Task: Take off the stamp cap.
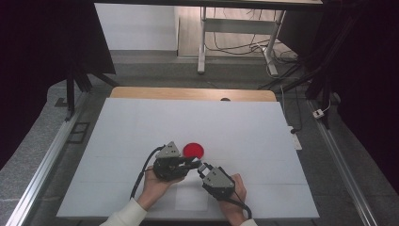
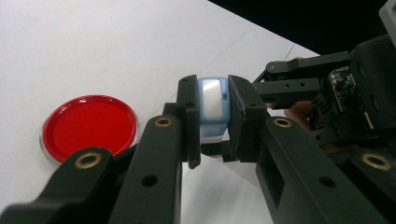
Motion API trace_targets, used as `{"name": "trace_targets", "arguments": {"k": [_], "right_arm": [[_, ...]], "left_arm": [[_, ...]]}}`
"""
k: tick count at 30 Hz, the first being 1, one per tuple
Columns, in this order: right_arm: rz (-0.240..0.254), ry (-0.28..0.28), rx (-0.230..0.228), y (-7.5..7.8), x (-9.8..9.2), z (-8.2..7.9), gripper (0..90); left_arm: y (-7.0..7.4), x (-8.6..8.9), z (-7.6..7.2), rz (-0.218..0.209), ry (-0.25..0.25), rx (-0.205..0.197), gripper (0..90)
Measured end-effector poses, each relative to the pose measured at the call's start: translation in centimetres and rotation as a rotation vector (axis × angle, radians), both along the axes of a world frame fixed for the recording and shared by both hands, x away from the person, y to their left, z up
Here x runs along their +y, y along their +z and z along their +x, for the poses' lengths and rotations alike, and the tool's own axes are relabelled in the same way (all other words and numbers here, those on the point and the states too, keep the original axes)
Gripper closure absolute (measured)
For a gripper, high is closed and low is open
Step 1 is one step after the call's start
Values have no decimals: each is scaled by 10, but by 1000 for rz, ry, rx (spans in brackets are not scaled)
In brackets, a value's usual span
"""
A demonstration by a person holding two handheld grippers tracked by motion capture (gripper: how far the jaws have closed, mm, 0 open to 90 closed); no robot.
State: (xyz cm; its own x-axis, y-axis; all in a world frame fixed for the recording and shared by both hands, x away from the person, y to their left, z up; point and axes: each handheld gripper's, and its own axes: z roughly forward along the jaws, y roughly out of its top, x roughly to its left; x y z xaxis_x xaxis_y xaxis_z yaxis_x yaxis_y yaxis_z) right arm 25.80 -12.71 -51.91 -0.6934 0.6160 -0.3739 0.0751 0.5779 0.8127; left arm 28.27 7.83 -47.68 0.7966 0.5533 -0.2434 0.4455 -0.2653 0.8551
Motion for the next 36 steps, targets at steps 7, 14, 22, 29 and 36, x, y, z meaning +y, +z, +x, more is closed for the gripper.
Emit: {"name": "trace_targets", "arguments": {"k": [7, 14, 22, 29, 36], "right_arm": [[-70, 42, -20, 4, 0, 1, 657], [-60, 43, -4, 4, -1, 2, 656], [-10, -16, 53, 1, -14, 10, 657], [2, -7, 66, 3, -19, 12, 656], [14, -4, 64, 5, -24, 13, 656]], "left_arm": [[0, 2, 0, -13, -4, 9, 754], [-1, 2, 1, -18, -6, 18, 754], [7, 30, 6, -88, 83, 11, 755], [5, 23, 4, -77, 47, 23, 755], [4, 24, 5, -75, 52, 23, 754]]}}
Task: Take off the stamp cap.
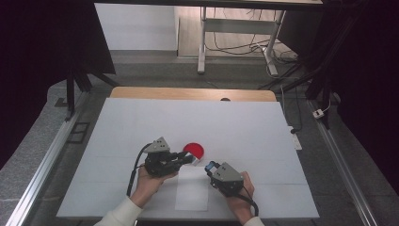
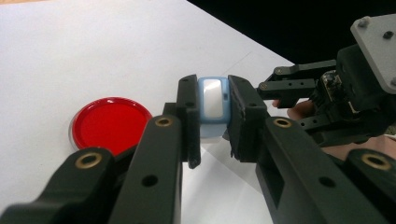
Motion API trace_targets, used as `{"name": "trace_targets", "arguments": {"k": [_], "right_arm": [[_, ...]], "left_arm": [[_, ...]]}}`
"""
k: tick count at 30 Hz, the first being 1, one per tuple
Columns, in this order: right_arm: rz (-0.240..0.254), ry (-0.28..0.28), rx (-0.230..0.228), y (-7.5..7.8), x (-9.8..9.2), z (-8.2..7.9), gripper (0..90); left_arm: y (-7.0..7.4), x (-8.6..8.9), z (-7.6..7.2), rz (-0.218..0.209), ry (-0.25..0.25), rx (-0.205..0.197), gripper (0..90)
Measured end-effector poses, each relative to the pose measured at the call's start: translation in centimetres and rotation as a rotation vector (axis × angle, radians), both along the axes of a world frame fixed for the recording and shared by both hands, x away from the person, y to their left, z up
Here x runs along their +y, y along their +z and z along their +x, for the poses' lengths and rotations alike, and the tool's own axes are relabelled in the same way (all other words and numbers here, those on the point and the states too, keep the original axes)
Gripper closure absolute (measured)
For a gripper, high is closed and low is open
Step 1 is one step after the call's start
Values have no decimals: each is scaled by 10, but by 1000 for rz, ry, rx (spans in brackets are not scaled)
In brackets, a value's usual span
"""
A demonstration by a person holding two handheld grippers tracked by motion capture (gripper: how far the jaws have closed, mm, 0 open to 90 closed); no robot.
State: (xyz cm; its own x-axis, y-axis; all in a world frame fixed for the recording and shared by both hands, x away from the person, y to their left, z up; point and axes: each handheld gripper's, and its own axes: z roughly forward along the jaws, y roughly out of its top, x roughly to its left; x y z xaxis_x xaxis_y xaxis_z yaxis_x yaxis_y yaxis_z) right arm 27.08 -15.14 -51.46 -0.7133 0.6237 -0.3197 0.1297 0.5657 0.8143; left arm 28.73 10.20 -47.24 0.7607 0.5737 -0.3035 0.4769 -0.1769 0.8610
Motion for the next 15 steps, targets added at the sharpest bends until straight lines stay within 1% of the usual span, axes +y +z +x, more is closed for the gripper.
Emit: {"name": "trace_targets", "arguments": {"k": [1, 7, 9, 10, 15], "right_arm": [[8, 7, 1, 0, -1, 0, 656], [13, 17, 7, 0, -6, 2, 655], [11, 15, 12, 0, -9, 2, 655], [21, 16, 14, 0, -10, 2, 655], [30, 13, 25, 1, -20, 3, 654]], "left_arm": [[0, 0, 0, 2, 3, -1, 754], [0, -1, 0, 20, 6, -13, 754], [0, -1, -1, 26, 8, -17, 754], [0, 0, -1, 30, 7, -19, 754], [0, 1, -1, 36, 12, -24, 754]]}}
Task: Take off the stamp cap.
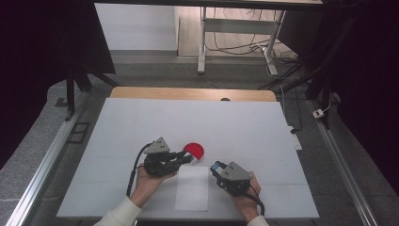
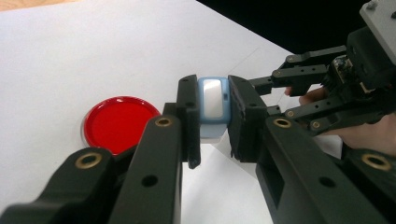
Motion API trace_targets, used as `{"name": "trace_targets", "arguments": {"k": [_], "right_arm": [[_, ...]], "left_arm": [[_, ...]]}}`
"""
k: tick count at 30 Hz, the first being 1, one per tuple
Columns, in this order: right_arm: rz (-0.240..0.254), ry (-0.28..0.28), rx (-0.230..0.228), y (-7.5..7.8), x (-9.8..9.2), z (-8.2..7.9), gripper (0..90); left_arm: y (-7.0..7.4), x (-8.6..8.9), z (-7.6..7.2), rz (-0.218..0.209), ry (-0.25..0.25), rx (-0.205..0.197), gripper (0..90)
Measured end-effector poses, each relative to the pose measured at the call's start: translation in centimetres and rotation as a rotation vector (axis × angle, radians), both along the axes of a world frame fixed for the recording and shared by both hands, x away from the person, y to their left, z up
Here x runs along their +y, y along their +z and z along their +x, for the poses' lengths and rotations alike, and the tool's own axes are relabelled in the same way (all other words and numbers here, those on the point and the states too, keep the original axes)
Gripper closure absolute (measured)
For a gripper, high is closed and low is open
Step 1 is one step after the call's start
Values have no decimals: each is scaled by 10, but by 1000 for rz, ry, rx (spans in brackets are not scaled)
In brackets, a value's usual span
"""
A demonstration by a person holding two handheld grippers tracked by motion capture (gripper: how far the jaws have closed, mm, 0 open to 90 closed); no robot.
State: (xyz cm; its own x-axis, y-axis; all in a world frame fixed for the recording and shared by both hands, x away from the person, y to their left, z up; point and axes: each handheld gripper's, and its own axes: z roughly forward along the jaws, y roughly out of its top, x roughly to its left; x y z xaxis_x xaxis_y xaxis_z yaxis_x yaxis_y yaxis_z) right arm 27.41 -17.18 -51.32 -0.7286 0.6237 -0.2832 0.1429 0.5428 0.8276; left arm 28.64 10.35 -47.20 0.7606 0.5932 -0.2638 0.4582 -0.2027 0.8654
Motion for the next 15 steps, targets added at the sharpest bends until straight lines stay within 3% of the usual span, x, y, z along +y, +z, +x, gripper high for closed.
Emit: {"name": "trace_targets", "arguments": {"k": [15], "right_arm": [[40, -25, 26, 6, -41, 1, 653]], "left_arm": [[1, 3, 1, 6, 8, -12, 753]]}}
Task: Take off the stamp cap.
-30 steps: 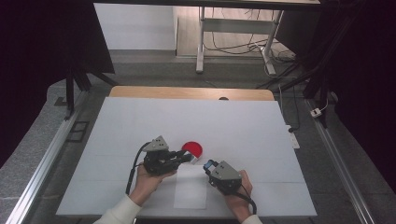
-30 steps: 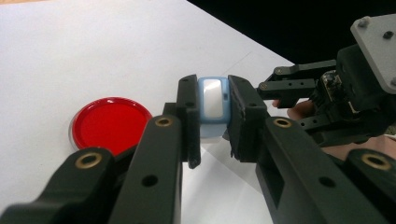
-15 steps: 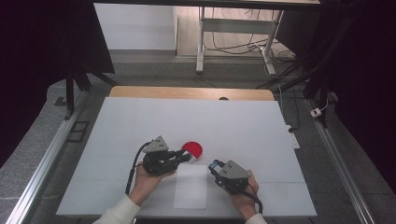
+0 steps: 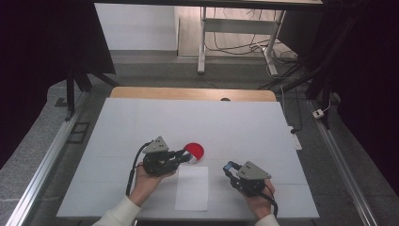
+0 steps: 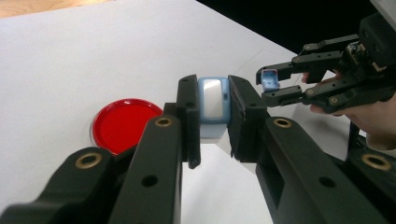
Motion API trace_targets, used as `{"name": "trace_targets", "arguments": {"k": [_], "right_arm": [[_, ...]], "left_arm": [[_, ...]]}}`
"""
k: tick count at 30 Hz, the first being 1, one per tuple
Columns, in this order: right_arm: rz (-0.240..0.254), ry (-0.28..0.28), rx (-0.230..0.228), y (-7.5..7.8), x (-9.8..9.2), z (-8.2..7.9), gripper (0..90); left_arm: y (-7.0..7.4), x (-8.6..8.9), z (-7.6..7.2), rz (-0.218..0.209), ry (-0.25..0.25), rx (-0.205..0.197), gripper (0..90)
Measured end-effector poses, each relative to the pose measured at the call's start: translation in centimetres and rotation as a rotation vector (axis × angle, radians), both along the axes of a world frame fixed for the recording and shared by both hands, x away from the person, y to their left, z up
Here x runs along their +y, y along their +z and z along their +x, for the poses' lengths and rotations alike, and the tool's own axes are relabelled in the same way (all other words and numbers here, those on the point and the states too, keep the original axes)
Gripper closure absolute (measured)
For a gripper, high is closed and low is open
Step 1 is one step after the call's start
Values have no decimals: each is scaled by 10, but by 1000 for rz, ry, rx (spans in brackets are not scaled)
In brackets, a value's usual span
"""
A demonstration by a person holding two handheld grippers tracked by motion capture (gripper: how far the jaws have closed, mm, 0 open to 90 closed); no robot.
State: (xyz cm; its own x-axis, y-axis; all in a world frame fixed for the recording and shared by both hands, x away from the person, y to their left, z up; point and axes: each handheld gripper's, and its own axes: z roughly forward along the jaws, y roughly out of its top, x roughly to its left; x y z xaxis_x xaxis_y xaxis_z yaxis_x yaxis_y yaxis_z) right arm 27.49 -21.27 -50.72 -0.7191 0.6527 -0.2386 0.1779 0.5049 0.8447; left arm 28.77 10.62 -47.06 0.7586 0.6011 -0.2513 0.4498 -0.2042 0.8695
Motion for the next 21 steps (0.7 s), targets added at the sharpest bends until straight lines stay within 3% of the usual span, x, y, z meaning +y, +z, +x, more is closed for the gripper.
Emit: {"name": "trace_targets", "arguments": {"k": [7, 15, 21], "right_arm": [[8, -23, 14, 1, -18, -3, 653], [18, -105, 18, 3, -57, -8, 653], [27, -139, 20, 2, -76, -8, 653]], "left_arm": [[1, 1, 0, 7, 3, -9, 753], [1, 2, 2, 6, 3, -11, 754], [2, 3, 4, 8, -3, -19, 753]]}}
